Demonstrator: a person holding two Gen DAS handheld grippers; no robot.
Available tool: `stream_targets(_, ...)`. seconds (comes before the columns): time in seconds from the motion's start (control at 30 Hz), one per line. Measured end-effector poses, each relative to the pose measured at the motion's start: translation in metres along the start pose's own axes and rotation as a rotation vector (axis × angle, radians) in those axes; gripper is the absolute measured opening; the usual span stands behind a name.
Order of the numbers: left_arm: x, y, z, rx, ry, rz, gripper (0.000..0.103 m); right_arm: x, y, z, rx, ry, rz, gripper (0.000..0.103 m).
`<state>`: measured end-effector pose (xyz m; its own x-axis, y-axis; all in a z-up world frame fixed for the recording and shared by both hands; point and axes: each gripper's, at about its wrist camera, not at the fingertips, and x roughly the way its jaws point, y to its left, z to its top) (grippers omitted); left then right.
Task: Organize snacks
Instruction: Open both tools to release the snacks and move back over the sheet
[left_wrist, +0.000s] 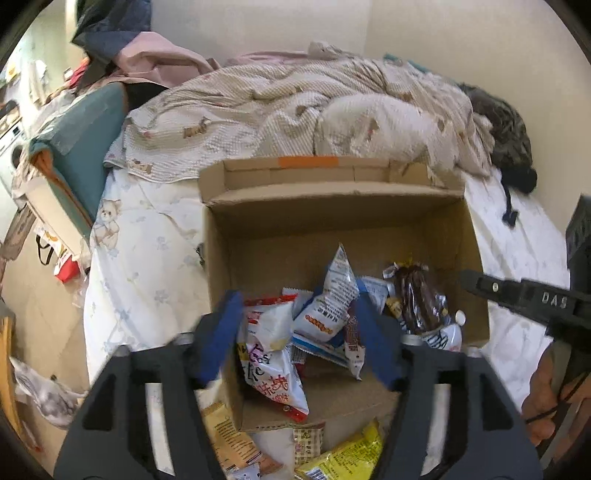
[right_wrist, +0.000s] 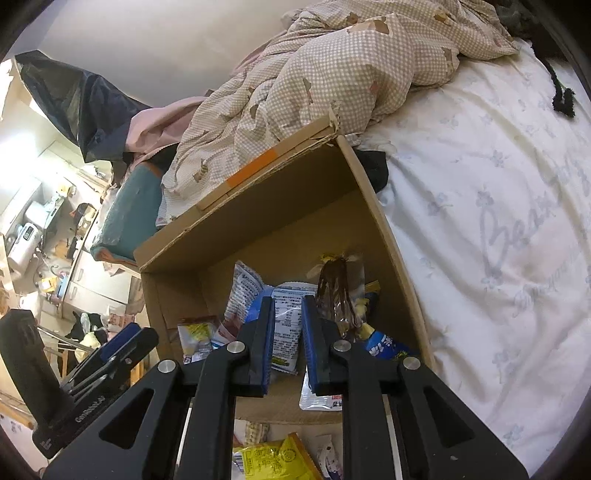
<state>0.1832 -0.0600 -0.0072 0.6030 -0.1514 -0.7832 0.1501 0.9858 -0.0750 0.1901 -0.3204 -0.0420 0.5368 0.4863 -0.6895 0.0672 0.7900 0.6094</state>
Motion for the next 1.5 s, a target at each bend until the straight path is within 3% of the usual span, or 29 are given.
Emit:
stream_targets(0.03, -0.003, 0.002, 0.001, -0.011, -0.011, 0.003, 0.079, -0.001, 0.002, -0.001, -0.005, -0.003, 0.003, 0.018)
stream_targets(0.17, -0.014, 0.007, 0.002, -0.019, -0.041, 0.005, 0.081, -0.008, 0.012, -0.007, -0.057, -0.019, -0.02, 0.019)
stream_targets(0.23, -0.016, 0.01, 0.0, -0.027, -0.035, 0.003, 0.081, -0.012, 0.015, -0.012, -0.072, -0.02, -0.026, 0.036)
stream_targets(0.27, -0.017, 0.011, 0.0, -0.036, -0.027, -0.003, 0.081, -0.016, 0.015, -0.015, -0.067, -0.029, -0.03, 0.064)
stream_targets(0.3, -0.019, 0.014, -0.001, -0.049, -0.022, -0.009, 0.081, -0.02, 0.015, -0.017, -0.059, -0.045, -0.031, 0.085)
stream_targets(0.43, -0.032, 0.018, -0.003, -0.061, -0.044, -0.003, 0.081, -0.035, 0.022, -0.025, -0.083, -0.081, -0.035, 0.087)
stream_targets(0.57, -0.055, 0.024, -0.011, -0.058, -0.115, 0.005, 0.081, -0.043, 0.028, -0.036, -0.127, -0.085, -0.058, 0.087)
stream_targets(0.73, -0.067, 0.041, -0.023, -0.118, -0.103, 0.015, 0.081, -0.053, 0.027, -0.05, -0.106, -0.074, -0.03, 0.087)
stream_targets(0.8, -0.068, 0.049, -0.029, -0.146, -0.082, 0.019, 0.082, -0.057, 0.027, -0.055, -0.104, -0.074, -0.033, 0.087)
stream_targets(0.9, -0.073, 0.061, -0.038, -0.197, -0.061, 0.009, 0.092, -0.062, 0.026, -0.063, -0.093, -0.07, -0.03, 0.087)
stream_targets(1.0, -0.078, 0.067, -0.047, -0.222, -0.046, -0.003, 0.093, -0.067, 0.024, -0.07, -0.074, -0.064, -0.028, 0.087)
stream_targets(1.5, -0.067, 0.103, -0.099, -0.289, 0.13, 0.138, 0.093, -0.068, 0.017, -0.104, -0.04, 0.008, -0.065, 0.089)
